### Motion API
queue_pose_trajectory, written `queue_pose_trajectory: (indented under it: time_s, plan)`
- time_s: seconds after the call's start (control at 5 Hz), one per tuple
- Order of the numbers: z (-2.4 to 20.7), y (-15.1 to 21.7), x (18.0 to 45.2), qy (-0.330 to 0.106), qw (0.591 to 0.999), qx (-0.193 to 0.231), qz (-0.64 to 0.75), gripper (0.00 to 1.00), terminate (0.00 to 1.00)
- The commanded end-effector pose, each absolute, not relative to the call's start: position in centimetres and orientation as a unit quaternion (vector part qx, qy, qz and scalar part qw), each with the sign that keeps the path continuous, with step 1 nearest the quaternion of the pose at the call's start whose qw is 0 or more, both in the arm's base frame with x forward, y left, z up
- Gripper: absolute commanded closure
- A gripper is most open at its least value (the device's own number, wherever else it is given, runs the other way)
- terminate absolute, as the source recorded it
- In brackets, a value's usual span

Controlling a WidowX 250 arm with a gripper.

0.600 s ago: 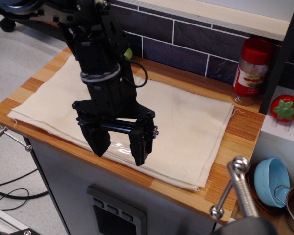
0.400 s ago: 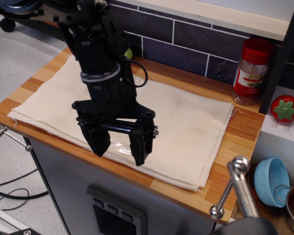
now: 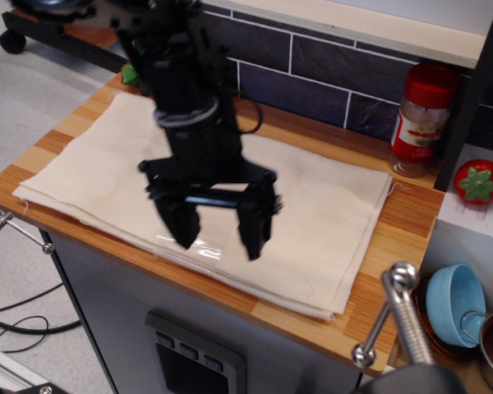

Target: Fold cloth in half

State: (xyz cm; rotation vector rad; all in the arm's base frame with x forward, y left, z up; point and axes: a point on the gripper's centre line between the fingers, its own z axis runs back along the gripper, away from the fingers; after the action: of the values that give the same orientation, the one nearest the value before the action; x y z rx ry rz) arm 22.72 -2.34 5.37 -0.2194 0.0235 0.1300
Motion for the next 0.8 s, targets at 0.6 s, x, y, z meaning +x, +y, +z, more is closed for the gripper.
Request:
queue_pose_trajectory:
  time_s: [0.6]
  plan:
    - [2.9,-8.8,31.2,-0.087,0.988,-0.097,0.086,0.00,0.00]
